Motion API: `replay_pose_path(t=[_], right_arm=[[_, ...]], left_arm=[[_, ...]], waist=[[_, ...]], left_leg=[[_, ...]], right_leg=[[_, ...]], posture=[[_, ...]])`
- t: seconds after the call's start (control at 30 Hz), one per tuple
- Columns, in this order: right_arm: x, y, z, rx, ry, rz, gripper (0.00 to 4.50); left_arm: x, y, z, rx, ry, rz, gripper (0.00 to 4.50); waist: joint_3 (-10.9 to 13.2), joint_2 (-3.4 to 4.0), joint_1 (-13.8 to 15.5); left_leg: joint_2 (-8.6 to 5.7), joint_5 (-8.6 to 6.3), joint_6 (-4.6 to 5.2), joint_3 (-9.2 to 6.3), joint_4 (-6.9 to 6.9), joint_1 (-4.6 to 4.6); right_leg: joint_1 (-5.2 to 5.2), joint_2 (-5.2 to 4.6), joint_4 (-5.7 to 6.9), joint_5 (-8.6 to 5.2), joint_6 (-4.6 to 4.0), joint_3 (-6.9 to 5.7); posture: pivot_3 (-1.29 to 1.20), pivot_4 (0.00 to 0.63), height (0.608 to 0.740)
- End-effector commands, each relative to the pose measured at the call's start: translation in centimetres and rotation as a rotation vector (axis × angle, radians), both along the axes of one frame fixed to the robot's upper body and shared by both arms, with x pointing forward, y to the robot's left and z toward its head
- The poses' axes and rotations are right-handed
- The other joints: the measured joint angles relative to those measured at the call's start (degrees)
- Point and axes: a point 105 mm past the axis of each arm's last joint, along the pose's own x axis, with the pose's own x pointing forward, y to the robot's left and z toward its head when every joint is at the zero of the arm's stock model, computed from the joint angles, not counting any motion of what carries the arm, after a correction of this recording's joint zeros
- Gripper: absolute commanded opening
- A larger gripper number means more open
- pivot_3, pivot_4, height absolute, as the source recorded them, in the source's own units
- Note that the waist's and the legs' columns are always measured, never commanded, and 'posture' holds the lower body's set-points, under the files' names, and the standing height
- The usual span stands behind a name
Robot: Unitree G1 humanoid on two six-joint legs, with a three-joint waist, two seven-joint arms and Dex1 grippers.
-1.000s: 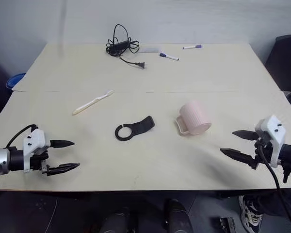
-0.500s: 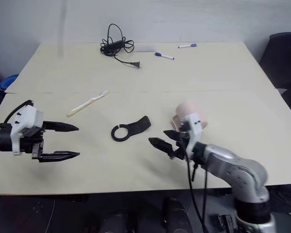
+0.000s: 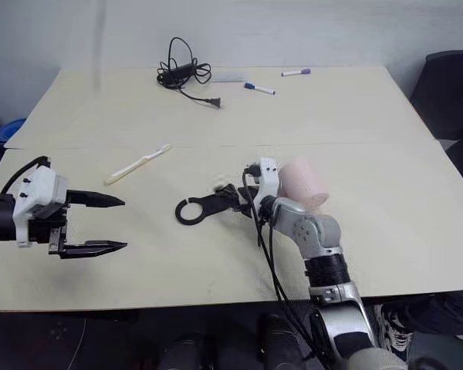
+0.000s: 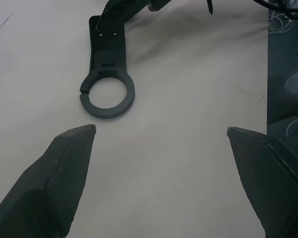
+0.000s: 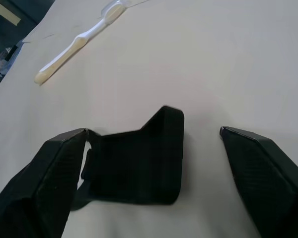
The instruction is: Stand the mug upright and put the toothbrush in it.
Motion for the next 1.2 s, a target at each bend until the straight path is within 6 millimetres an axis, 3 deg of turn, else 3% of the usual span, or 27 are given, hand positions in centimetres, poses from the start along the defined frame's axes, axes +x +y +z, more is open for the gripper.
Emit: replay_pose_path(t=[0.03, 0.33, 0.47, 0.57, 0.63, 0.7, 0.73, 0.77, 0.8, 0.87, 0.97, 1.03, 1.2], right_arm=[[-0.2, 0.7, 0.0, 0.017, -0.005, 0.027, 3.30], [-0.4, -0.1, 0.4, 0.011, -0.032, 0.016, 0.24], [-0.1, -0.9, 1.3, -0.010, -0.067, -0.029, 0.12], [-0.5, -2.7, 6.3, 0.041, -0.192, -0.083, 0.12], [-0.3, -7.3, 11.5, 0.074, -0.332, -0.242, 0.12], [-0.8, -15.2, 15.4, 0.053, -0.423, -0.499, 0.12], [-1.4, -18.3, 16.4, 0.037, -0.439, -0.595, 0.12], [-2.0, -20.0, 16.9, 0.028, -0.444, -0.649, 0.12], [-3.1, -23.6, 17.1, -0.004, -0.438, -0.748, 0.12], [-5.3, -27.9, 16.6, -0.047, -0.406, -0.864, 0.12], [-8.1, -33.2, 11.6, -0.166, -0.253, -1.013, 0.12], [-8.9, -33.9, 8.6, -0.163, -0.164, -1.029, 0.12], [-8.4, -32.9, 3.2, -0.156, -0.051, -1.028, 0.12]], left_arm=[[0.1, -0.3, 0.7, 0.000, -0.052, -0.003, 4.50], [0.9, -0.8, 0.7, -0.026, -0.065, -0.008, 4.50], [1.3, -1.3, 0.9, -0.055, -0.067, -0.023, 4.50], [1.6, -2.2, 1.2, -0.103, -0.061, -0.053, 4.50], [2.0, -3.1, 1.3, -0.138, -0.059, -0.082, 4.50], [2.4, -4.3, 1.1, -0.164, -0.056, -0.124, 4.50], [2.5, -4.8, 1.0, -0.169, -0.056, -0.140, 4.50], [2.6, -5.0, 0.9, -0.171, -0.056, -0.149, 4.50], [2.9, -5.5, 0.8, -0.179, -0.056, -0.166, 4.50], [3.3, -6.1, 0.7, -0.192, -0.057, -0.192, 4.50], [3.8, -7.4, 0.8, -0.213, -0.059, -0.250, 4.50], [4.0, -8.2, 0.9, -0.220, -0.061, -0.290, 4.50], [4.5, -9.8, 1.4, -0.231, -0.072, -0.365, 4.50]], waist=[[0.0, 0.00, 0.0], [0.0, 0.01, 0.0], [0.0, 0.01, 0.0], [0.0, 0.05, 0.3], [0.0, 0.08, 0.5], [0.1, 0.16, 0.9], [0.1, 0.16, 1.4], [0.1, 0.11, 1.9], [0.0, 0.08, 2.1], [0.0, -0.01, 2.2], [0.0, -0.04, 2.0], [0.0, -0.03, 1.6], [0.0, 0.09, -0.1]], left_leg=[[0.00, 0.00, 0.00, -0.02, 0.00, -0.02], [0.00, 0.01, -0.02, -0.03, 0.00, -0.02], [-0.01, 0.01, -0.02, -0.04, 0.00, -0.02], [-0.04, 0.03, 0.00, -0.06, 0.00, -0.05], [-0.08, 0.05, 0.02, -0.19, 0.02, -0.18], [-0.20, 0.09, 0.09, -0.25, 0.08, -0.38], [-0.28, 0.12, 0.15, -0.32, 0.11, -0.52], [-0.34, 0.14, 0.18, -0.39, 0.14, -0.74], [-0.33, 0.13, 0.18, -0.44, 0.15, -0.86], [-0.31, 0.11, 0.14, -0.37, 0.10, -0.93], [-0.46, 0.10, 0.10, -0.01, 0.09, -0.91], [-0.46, 0.15, 0.07, 0.05, 0.07, -0.76], [-0.46, 0.26, 0.18, 0.27, -0.14, 0.19]], right_leg=[[0.00, -0.01, -0.01, 0.00, 0.00, 0.03], [0.00, -0.02, -0.01, 0.00, 0.00, 0.06], [0.01, -0.02, 0.00, 0.00, 0.00, 0.05], [-0.01, -0.03, 0.01, 0.00, 0.00, 0.05], [-0.02, -0.08, -0.01, 0.00, 0.01, 0.03], [-0.15, -0.17, -0.01, 0.04, 0.07, 0.01], [-0.22, -0.24, -0.02, 0.06, 0.11, -0.02], [-0.37, -0.27, -0.05, 0.07, 0.13, -0.05], [-0.44, -0.26, -0.09, 0.07, 0.13, -0.09], [-0.43, -0.12, -0.22, 0.06, 0.13, -0.19], [-0.42, 0.02, -0.26, 0.06, 0.13, -0.23], [-0.28, 0.05, -0.24, 0.07, 0.14, -0.21], [0.37, 0.00, -0.21, 0.15, 0.21, 0.21]], posture=[[0.00, 0.150, 0.740], [0.00, 0.150, 0.740], [0.00, 0.150, 0.740], [0.00, 0.150, 0.740], [0.00, 0.150, 0.740], [0.00, 0.150, 0.740], [0.00, 0.150, 0.740], [0.00, 0.150, 0.740], [0.00, 0.150, 0.740], [0.00, 0.150, 0.740], [0.00, 0.150, 0.740], [0.00, 0.150, 0.740], [0.00, 0.150, 0.740]])
